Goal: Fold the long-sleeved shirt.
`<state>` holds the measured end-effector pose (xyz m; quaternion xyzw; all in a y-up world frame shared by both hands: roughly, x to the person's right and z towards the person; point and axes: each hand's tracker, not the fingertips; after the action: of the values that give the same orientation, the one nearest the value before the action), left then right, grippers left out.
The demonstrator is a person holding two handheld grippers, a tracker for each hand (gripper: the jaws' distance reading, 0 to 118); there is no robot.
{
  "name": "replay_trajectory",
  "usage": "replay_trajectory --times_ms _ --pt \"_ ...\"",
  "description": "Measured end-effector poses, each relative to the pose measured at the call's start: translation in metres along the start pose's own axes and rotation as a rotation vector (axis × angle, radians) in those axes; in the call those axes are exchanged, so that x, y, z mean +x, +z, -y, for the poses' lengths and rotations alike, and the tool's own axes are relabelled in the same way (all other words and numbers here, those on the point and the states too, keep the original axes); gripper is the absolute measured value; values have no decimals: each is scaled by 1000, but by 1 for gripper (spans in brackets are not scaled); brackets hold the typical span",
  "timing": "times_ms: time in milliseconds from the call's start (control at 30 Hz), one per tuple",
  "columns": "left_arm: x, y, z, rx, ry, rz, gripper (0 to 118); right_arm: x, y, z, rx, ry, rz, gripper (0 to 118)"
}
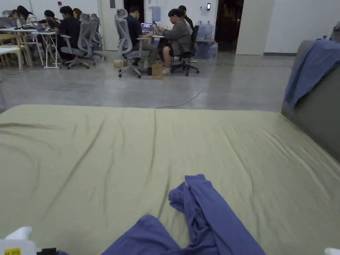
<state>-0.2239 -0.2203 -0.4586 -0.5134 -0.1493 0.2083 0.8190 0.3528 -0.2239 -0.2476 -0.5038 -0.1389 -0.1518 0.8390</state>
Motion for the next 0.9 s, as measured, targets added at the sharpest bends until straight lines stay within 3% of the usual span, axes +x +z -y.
replay_trajectory --times_ms 167,433,500,533,567,600,633,667,700,733,833,867,900 --pt "-20 17 59 -54 -40 -32 0 2 -2 57 -87 116 65 3" --pt "-71 -39 91 -146 64 -148 0 3 -49 80 -180 100 82 4" --pt "-73 -42 93 -120 99 -120 0 3 -45 74 -195 107 89 11" --pt "-71 -39 93 -109 112 -118 4 4 -41 71 -204 115 99 23" --pt "-70 -35 91 -106 118 -108 14 4 -34 68 -214 128 126 40" --pt "-67 -27 89 -86 112 -56 37 7 -23 67 -193 136 167 69" --pt "-61 -17 90 -70 94 -31 84 10 -8 67 -158 137 212 101" --pt "-53 -4 92 -47 57 -33 113 12 10 67 -106 132 215 109" --pt "-45 12 96 3 18 -18 118 14 31 69 -41 114 189 108" --pt "-38 27 104 93 -11 7 117 14 50 72 -10 96 166 108" --pt "-18 60 124 96 -98 -16 116 7 91 87 74 70 123 108" --pt "-14 66 132 44 -126 -17 107 3 100 94 101 46 103 108" --pt "-9 72 145 36 -139 -39 76 -3 106 103 138 16 68 103"
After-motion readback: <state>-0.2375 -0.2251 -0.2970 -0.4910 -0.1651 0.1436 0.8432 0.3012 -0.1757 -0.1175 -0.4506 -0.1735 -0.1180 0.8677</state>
